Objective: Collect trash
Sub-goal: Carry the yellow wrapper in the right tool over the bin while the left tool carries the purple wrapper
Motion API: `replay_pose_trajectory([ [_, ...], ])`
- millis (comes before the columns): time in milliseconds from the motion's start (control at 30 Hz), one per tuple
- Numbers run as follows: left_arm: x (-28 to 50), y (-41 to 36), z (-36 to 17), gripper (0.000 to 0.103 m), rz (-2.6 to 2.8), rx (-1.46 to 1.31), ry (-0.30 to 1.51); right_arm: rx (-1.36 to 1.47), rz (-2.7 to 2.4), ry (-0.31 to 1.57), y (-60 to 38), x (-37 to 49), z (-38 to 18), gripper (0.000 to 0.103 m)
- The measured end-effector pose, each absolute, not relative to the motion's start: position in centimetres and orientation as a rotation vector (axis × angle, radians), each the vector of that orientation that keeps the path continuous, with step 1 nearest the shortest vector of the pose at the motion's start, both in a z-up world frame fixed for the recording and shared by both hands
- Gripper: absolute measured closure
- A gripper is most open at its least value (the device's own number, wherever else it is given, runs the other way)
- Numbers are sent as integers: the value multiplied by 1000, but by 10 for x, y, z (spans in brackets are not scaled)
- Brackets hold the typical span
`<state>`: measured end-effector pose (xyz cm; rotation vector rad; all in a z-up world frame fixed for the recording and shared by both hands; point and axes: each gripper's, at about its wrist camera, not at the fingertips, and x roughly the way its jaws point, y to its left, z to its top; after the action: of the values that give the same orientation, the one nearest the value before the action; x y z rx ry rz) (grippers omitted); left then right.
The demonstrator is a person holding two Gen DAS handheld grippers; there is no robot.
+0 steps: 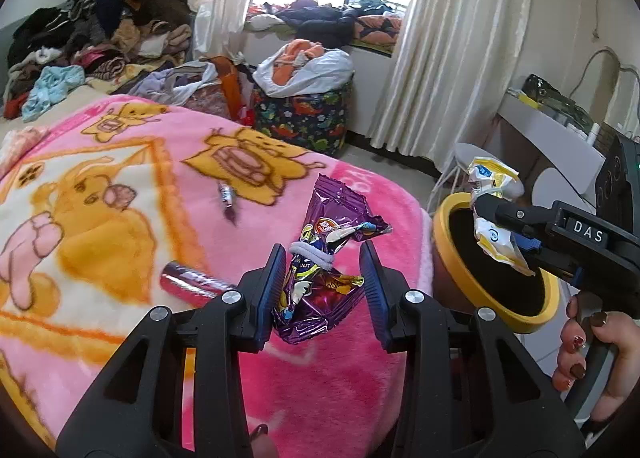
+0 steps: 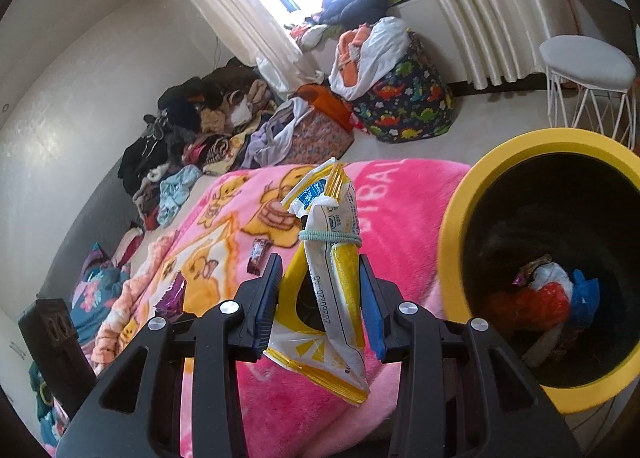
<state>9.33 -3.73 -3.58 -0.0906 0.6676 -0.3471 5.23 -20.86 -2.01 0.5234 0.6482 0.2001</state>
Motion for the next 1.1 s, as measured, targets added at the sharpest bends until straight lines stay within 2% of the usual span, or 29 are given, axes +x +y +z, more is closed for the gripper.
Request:
replay_pose_trajectory([
  [1100, 79, -161, -24, 72, -590, 36, 647, 569, -18, 526, -309, 8, -14, 67],
])
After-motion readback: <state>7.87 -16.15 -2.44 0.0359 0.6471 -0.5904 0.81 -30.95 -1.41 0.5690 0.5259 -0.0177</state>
